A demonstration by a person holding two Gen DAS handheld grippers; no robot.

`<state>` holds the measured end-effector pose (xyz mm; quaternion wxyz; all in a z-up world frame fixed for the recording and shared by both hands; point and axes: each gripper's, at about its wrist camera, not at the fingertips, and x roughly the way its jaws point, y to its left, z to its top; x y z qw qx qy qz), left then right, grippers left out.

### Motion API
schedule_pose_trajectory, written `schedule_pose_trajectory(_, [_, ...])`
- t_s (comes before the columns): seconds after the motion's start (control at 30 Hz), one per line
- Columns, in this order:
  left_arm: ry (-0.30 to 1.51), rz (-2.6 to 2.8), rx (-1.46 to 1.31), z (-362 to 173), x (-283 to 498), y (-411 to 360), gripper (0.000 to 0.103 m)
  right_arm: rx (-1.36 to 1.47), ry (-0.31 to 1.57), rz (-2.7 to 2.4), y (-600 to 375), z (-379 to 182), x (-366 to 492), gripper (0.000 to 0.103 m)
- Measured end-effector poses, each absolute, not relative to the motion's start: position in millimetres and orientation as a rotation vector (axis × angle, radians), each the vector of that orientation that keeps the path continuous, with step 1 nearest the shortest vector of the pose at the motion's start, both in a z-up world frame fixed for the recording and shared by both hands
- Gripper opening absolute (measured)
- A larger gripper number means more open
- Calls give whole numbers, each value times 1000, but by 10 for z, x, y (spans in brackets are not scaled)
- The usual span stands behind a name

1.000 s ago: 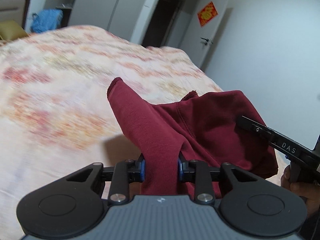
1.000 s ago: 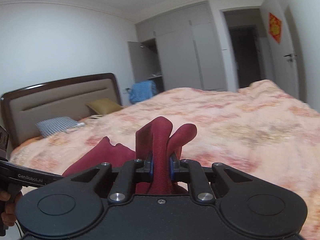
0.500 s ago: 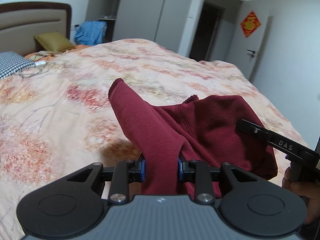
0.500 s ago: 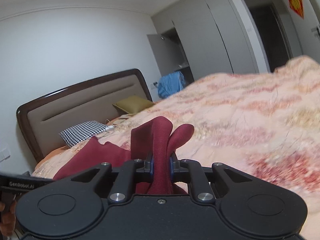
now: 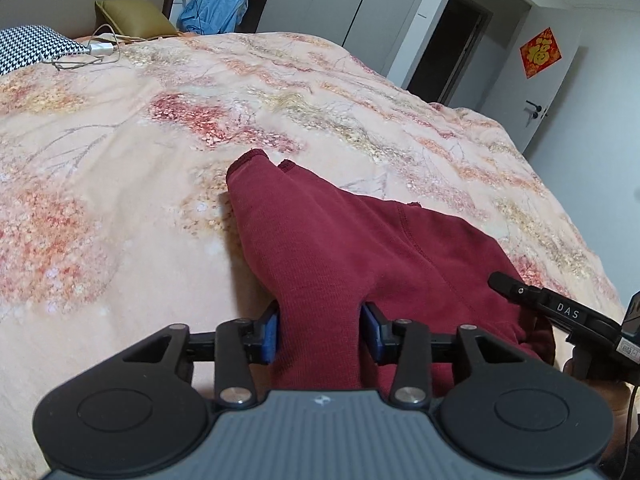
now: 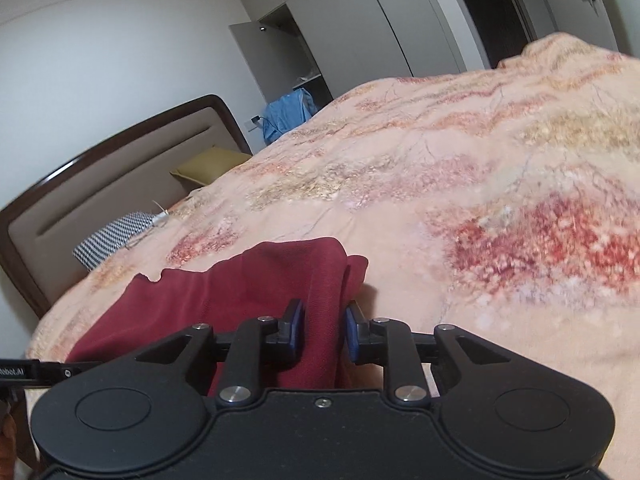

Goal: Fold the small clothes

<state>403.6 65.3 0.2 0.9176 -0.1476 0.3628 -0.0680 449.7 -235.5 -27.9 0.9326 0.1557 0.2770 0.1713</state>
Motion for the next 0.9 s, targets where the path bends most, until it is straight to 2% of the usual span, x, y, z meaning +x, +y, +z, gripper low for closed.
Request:
schedule_pose_trajectory(0.13, [750, -129, -296, 39, 4037, 611, 51, 273, 560, 330, -2335, -235, 4500, 32])
schedule_pose_trajectory(0.2, [753, -123, -301, 46, 4038, 612, 59, 250, 548, 325, -2340, -192, 4495, 33])
schedule_pose_trajectory(0.27, [756, -111, -299, 64, 4020, 603, 78, 230, 532, 320, -2345, -132, 4460, 36])
schedule_pose_trajectory(0.3, [754, -104, -294, 79, 4006, 595, 82, 222, 523, 317, -2349, -97, 4437, 38])
schedule_pose_trajectory(0.37, [748, -100, -284, 120, 3974, 586, 87, 211, 503, 314, -2359, -16, 4381, 50])
schedule_pose_trajectory(0.5, [718, -84, -281, 254, 3857, 554, 97, 184, 443, 312, -2352, 190, 4221, 65])
schedule_pose_trajectory(0.57, [699, -79, -280, 350, 3787, 541, 101, 174, 410, 312, -2355, 309, 4114, 78])
schedule_pose_trajectory(0.67, [664, -73, -274, 515, 3655, 508, 103, 170, 361, 315, -2377, 486, 3934, 89])
schedule_pose_trajectory(0.77, [630, -58, -257, 691, 3504, 454, 103, 169, 318, 305, -2414, 654, 3730, 95])
schedule_pose_trajectory(0.9, [591, -50, -238, 900, 3250, 376, 103, 182, 272, 308, -2480, 837, 3419, 98])
